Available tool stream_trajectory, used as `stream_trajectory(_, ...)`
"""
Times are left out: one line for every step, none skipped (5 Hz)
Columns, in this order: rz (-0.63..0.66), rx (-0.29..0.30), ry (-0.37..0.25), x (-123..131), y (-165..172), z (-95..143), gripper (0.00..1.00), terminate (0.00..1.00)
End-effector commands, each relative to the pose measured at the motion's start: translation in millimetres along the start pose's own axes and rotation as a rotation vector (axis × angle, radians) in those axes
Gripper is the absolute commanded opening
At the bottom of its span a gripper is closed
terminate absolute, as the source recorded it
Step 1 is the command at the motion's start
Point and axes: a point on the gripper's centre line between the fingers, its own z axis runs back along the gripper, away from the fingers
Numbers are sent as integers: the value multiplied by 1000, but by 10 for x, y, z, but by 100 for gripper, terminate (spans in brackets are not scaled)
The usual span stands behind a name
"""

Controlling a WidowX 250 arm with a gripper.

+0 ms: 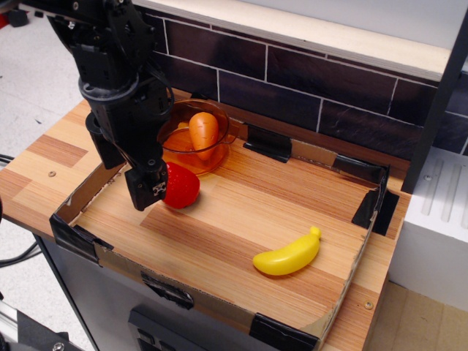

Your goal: Take carrot out of pot

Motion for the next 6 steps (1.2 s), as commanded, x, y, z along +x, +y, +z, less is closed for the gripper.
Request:
stream_trajectory(0,0,0,0,0,0,100,0)
stream_trajectory(197,-9,-116,51,52,173,100,0)
stream_trajectory(382,-40,-152,127,170,372,100,0)
stream_trajectory(568,-59,-188,230,339,510,100,0)
stream_trajectory(778,-54,-236,351,539,628,100,0)
stream_trajectory(901,-58,-197,509,697,613,100,0)
